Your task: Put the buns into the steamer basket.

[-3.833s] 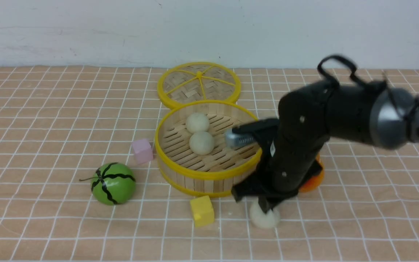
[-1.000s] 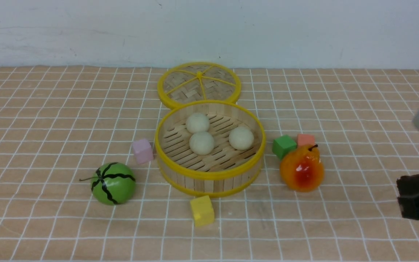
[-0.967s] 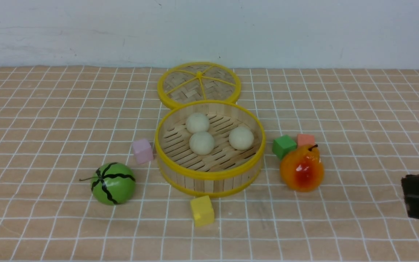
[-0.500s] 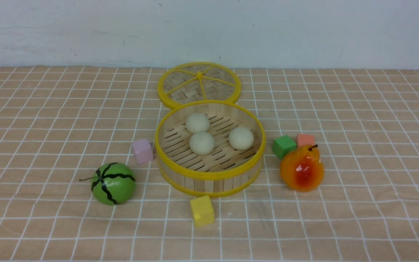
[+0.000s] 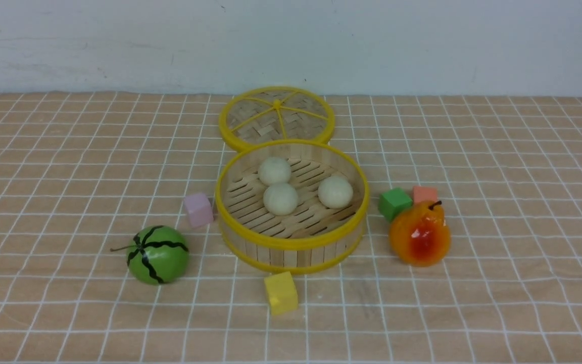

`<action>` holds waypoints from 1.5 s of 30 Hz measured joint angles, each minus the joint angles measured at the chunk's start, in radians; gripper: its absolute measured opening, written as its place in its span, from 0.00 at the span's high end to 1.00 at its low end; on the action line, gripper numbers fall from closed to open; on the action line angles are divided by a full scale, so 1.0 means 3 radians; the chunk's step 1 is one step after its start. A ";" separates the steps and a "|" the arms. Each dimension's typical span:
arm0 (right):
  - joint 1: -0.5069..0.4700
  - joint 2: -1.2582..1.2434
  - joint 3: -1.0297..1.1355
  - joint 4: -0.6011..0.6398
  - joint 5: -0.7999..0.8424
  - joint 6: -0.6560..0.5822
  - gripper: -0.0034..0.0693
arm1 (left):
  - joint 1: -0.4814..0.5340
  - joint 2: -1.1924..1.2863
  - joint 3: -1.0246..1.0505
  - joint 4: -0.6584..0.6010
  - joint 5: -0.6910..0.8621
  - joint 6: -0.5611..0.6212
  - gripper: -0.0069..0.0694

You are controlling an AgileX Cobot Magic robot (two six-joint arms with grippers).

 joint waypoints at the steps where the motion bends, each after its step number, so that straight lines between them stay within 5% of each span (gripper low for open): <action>1: 0.0000 0.0000 0.0000 0.0013 0.0000 0.0000 0.94 | 0.0000 0.0000 0.0000 0.0000 0.0003 0.0000 0.72; 30: 0.0000 0.0000 -0.0001 0.0031 0.0007 0.0010 0.91 | -0.0018 0.0000 0.0000 0.0000 0.0029 0.0000 0.68; 37: 0.0000 0.0000 -0.0001 0.0031 0.0007 0.0013 0.90 | -0.0428 0.0000 0.0000 0.0000 0.0039 0.0000 0.68; 45: 0.0000 0.0000 -0.0001 0.0031 0.0007 0.0013 0.88 | -0.0441 0.0000 0.0000 0.0000 0.0049 0.0000 0.67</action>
